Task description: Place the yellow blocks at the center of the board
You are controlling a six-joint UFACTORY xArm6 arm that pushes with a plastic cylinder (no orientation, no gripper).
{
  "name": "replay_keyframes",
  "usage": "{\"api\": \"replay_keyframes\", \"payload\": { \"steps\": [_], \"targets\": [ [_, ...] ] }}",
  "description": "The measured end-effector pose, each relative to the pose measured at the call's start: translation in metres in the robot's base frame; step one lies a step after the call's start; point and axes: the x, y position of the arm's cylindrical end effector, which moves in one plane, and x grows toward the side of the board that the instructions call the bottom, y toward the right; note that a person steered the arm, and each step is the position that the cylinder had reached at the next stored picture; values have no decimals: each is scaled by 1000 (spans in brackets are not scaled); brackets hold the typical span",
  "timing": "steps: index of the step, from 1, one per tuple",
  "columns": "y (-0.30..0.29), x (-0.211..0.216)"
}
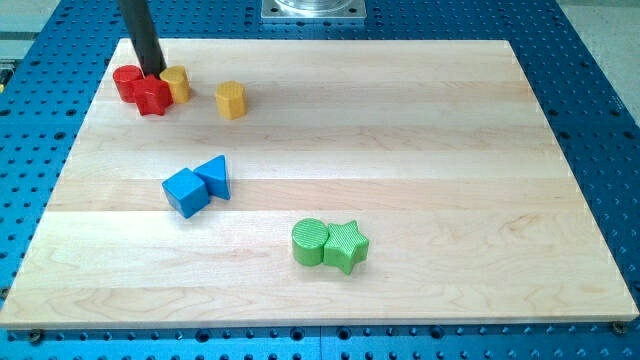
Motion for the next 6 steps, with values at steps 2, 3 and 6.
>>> {"api": "replay_keyframes", "payload": {
  "steps": [2, 3, 6],
  "targets": [
    [104, 25],
    [100, 24],
    [128, 73]
  ]
}}
